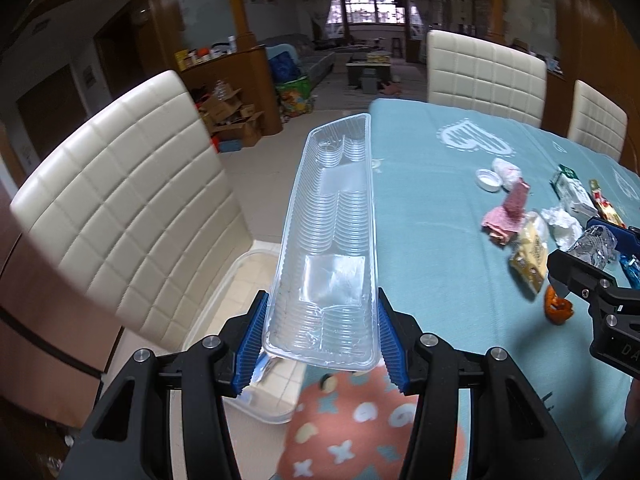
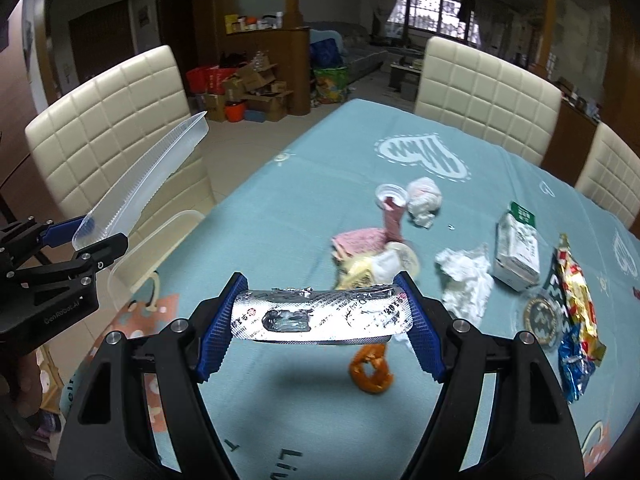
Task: Collect trash
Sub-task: 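Carry the tray and blister pack to the clear bin and release both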
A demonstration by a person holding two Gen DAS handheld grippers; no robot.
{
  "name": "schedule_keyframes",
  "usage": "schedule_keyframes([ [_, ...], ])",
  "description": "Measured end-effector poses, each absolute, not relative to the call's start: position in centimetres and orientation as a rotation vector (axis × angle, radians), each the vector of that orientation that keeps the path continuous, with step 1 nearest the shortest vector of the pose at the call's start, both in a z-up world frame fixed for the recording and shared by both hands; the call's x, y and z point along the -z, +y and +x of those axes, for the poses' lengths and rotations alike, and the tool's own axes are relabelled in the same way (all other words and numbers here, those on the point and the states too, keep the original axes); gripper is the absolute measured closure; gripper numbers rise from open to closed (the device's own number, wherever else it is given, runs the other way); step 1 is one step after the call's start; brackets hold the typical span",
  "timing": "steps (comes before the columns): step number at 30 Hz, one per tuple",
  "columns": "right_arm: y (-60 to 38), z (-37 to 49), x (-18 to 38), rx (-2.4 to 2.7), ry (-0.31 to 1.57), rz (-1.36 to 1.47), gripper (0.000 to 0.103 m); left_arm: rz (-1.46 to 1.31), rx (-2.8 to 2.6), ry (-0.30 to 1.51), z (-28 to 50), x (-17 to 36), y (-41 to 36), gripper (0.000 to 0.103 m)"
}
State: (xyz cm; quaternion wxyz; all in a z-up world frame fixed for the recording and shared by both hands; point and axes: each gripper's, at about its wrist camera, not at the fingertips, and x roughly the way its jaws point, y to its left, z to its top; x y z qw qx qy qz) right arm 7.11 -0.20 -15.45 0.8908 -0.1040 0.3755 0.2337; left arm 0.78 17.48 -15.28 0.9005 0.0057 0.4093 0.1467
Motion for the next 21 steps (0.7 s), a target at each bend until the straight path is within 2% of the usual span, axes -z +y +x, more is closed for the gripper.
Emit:
schedule_keyframes([
  [21, 8.5, 7.5, 14.1, -0.701, 0.715, -0.304, 0.028, -0.06, -0.465, 0.849, -1.3, 14.8, 23.4, 0.053],
])
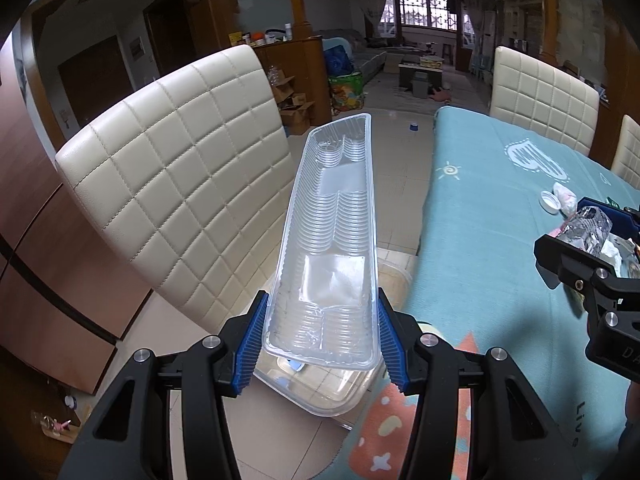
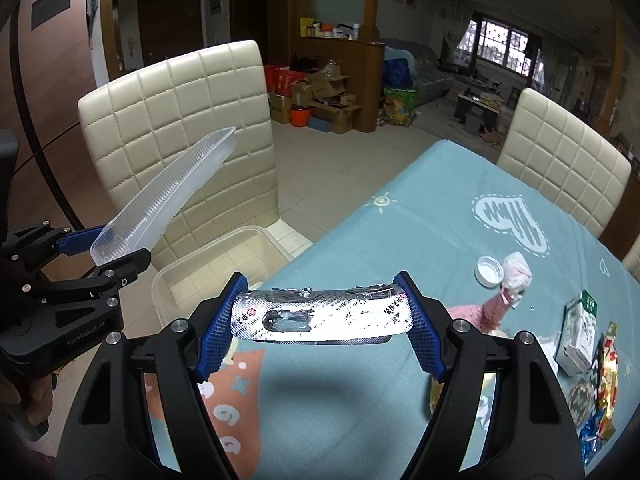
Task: Collect trash
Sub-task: 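Carry the tray and blister pack to the clear bin and release both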
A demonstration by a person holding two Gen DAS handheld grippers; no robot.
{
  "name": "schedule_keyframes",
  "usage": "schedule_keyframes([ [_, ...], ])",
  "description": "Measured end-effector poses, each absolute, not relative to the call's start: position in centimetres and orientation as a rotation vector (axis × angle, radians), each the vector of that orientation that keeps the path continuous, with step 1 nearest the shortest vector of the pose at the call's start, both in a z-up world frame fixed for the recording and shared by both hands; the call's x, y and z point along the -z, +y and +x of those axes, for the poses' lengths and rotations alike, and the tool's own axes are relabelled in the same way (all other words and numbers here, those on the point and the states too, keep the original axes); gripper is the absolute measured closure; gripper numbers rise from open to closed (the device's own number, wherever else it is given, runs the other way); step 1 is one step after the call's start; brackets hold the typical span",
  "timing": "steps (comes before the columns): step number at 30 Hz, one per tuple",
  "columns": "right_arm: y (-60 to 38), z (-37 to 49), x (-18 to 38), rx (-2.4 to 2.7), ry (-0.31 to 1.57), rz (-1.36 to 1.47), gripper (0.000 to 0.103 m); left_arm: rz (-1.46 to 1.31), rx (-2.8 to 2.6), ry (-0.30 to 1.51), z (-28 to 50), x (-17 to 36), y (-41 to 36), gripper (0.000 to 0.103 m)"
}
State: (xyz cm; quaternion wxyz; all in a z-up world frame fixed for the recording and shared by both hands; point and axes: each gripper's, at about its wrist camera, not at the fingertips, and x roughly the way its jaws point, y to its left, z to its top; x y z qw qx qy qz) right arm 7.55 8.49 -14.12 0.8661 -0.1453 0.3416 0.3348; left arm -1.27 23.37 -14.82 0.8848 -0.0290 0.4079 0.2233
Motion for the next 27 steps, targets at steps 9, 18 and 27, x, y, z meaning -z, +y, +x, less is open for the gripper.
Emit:
schedule_keyframes([
  [9, 10.6, 8.7, 14.3, -0.736, 0.712, -0.319, 0.028, -0.074, -0.485, 0.856, -0.5, 15.3, 24.6, 0.053],
  [18, 12.7, 9.8, 14.4, -0.774, 0.705, -0.318, 0.028, -0.081, -0.498, 0.878, 0.2, 15.9, 25.3, 0.053],
  [27, 14.1, 10.7, 15.2, -0.81, 0.719, -0.327, 0.028, -0.106, -0.547, 0.879, 0.9, 16.2, 26.5, 0.047],
])
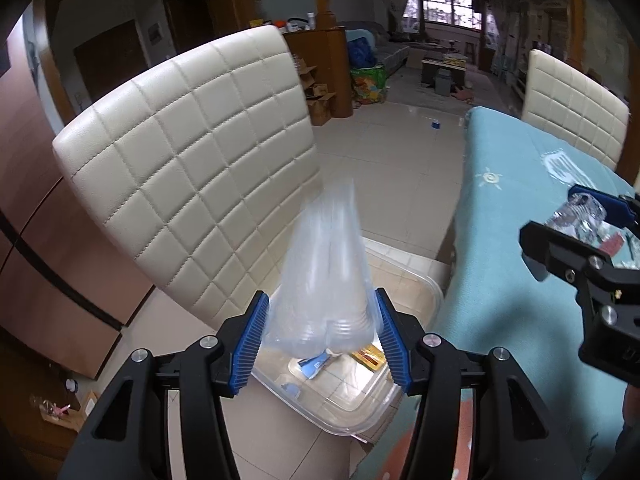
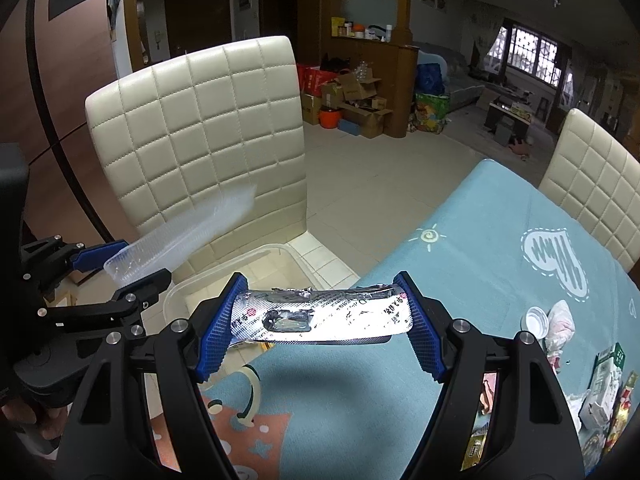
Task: Collect trash
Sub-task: 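Carry the tray and blister pack to the clear bin and release both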
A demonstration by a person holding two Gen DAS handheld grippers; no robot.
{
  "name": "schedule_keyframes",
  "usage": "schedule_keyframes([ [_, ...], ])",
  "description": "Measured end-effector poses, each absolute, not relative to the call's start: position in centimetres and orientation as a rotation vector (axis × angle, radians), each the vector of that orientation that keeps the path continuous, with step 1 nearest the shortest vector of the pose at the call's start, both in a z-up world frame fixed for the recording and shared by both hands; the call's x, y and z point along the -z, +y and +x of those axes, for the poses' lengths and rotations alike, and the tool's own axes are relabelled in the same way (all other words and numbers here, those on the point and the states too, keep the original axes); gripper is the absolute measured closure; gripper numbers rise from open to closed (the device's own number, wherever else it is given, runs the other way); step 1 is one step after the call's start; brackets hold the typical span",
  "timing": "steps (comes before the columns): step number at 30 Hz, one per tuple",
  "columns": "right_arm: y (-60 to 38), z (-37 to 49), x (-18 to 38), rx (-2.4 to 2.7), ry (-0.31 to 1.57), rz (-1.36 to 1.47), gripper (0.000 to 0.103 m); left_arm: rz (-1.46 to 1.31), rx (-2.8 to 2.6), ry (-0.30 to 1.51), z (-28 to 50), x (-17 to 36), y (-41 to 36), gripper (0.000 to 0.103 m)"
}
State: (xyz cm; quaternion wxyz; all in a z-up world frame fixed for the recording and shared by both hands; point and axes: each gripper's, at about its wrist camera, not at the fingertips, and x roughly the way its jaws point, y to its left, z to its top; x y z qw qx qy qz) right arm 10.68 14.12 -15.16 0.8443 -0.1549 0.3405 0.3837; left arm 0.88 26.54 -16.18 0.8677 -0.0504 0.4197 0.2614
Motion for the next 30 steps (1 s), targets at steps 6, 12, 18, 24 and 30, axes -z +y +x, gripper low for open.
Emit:
schedule_keyframes([
  [6, 15.0, 11.2, 15.9, -0.828, 0.735, -0.334, 0.028, -0.137, -0.575, 0.896, 1.0, 16.9, 27.7, 0.04],
  [12, 16.3, 11.0, 16.6, -0.865, 0.746, -0.35, 0.028, -0.156, -0.599, 0.919, 0.4, 17.7, 28.5, 0.04],
  [18, 17.5, 10.3, 17.0, -0.908, 0.742, -0.372, 0.028, -0.176, -0.628, 0.928, -0.5, 18.2, 29.4, 0.04],
  [24, 18.8, 9.7, 17.2, -0.946, 0.738, -0.386, 0.028, -0.199, -0.673, 0.927, -1.7, 18.4, 30.5, 0.04],
  [30, 19.7, 9.1, 17.4, -0.991, 0.741, -0.378, 0.024, -0.228, -0.706, 0.935, -2.7, 18.8, 31.3, 0.04],
])
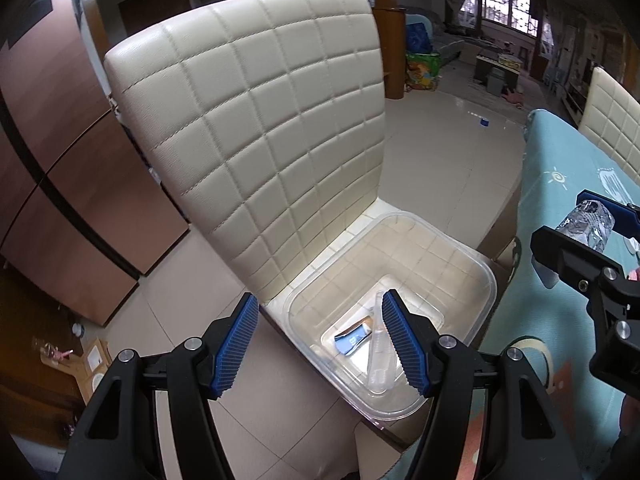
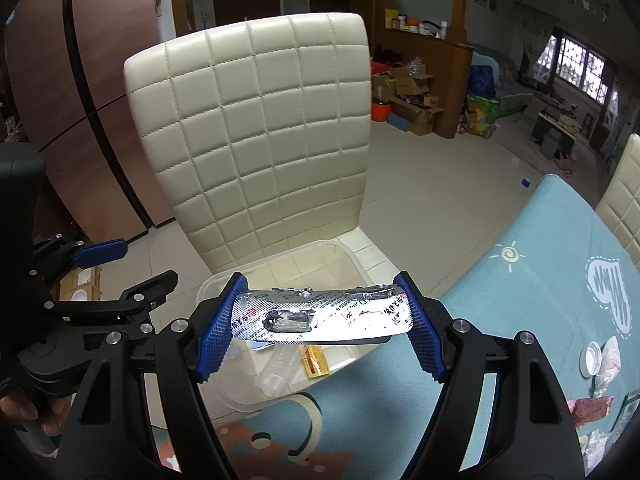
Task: Collect trash
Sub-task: 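Carry the tray and blister pack to the clear bin and release both, then move both tools back over the table toward the remaining trash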
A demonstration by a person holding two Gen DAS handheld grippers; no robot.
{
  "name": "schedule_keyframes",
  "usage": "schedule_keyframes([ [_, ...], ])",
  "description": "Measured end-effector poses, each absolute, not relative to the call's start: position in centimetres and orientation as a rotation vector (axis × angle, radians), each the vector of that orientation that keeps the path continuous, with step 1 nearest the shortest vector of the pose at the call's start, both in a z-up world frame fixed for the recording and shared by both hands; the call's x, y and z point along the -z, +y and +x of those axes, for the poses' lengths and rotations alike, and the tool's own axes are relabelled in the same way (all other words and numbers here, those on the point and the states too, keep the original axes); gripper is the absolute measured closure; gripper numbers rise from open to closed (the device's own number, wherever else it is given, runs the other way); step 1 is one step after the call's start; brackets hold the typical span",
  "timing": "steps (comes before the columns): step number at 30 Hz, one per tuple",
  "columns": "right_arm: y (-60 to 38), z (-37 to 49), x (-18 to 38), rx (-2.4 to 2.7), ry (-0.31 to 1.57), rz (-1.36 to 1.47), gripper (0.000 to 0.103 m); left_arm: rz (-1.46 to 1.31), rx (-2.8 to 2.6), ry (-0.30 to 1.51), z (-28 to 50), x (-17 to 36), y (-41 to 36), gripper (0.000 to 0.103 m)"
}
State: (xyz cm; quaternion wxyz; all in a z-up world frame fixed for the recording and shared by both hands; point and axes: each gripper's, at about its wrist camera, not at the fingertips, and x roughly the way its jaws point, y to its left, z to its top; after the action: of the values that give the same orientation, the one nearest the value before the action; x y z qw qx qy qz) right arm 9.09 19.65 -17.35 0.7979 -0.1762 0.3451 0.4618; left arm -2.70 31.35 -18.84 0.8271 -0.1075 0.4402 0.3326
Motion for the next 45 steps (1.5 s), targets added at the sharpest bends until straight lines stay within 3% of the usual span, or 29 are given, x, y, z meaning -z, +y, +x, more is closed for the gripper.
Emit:
schedule_keyframes([
  [1, 19.7, 9.0, 17.3, -0.996, 0.742, -0.374, 0.014, -0.233, -0.712, 0.934, -2.9, 18.9, 31.5, 0.04],
  [2, 19.6, 8.9, 17.2, -0.998, 0.736, -0.366, 0.013, -0.235, -0.715, 0.933, -2.9, 18.9, 31.6, 0.04],
  [20, 13.1, 9.4, 16.2, -0.835, 0.758, -0.347, 0.013, -0.21, -0.594, 0.902, -0.8, 17.1, 28.8, 0.04],
  [24, 9.6, 9.5, 15.9, -0.745, 0.764, -0.314, 0.013, -0.166, -0.497, 0.894, 1.0, 16.4, 25.9, 0.04],
  [28, 6.0, 9.5, 15.9, -0.655, 0.771, -0.285, 0.013, -0.123, -0.404, 0.89, 2.4, 16.1, 22.9, 0.032],
  [45, -11.9, 9.6, 16.8, -0.23, 0.83, -0.126, 0.014, 0.043, 0.01, 0.924, 8.4, 16.6, 6.9, 0.029],
])
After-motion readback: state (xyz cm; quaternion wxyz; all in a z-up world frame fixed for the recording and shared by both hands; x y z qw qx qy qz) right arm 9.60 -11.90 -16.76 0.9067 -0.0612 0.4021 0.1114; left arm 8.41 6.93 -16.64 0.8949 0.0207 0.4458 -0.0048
